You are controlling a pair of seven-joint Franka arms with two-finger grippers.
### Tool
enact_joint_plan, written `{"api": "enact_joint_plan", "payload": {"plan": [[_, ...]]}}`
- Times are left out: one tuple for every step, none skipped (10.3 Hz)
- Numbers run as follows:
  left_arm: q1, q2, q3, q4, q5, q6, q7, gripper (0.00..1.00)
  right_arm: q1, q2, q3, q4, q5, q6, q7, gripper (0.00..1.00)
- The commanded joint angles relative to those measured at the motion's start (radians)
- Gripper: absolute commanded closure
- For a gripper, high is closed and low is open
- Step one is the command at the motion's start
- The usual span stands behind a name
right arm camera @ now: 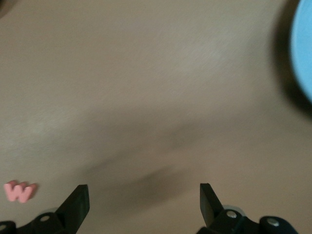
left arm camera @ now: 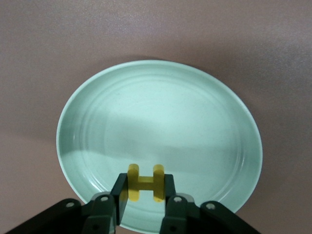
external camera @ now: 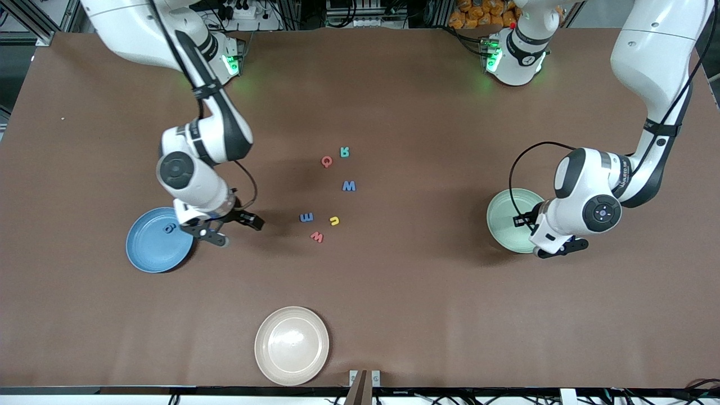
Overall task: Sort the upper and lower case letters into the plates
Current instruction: 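Move the right gripper over blue m while the left gripper releases H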
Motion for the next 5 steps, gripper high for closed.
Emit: {"api": "enact_joint_plan", "payload": {"plan": [[0.008, -0.003, -0.007, -0.004, -0.009, 0.01, 0.017, 0.3, 0.059, 0.069, -0.007, 0.074, 0.011, -0.006, 0.172, 0.0], [0.008, -0.003, -0.007, -0.004, -0.009, 0.01, 0.017, 0.16, 0.082, 0.087, -0.007, 0.084, 0.013, -0.003, 0.237, 0.0], [0.008, -0.003, -0.007, -0.004, -0.009, 0.01, 0.017, 0.0, 0.093, 0.102, -0.007, 0.091, 0.014, -0.001, 0.294, 0.0], [0.008, -0.003, -0.007, -0.004, -0.009, 0.01, 0.014, 0.0, 0.105, 0.115, -0.005, 0.094, 0.014, 0.0, 0.356, 0.0], [0.002, -0.005, -0.007, -0.004, -0.009, 0.01, 0.002, 0.0, 0.122, 0.125, -0.005, 0.097, 0.036, 0.0, 0.424, 0.0]]}}
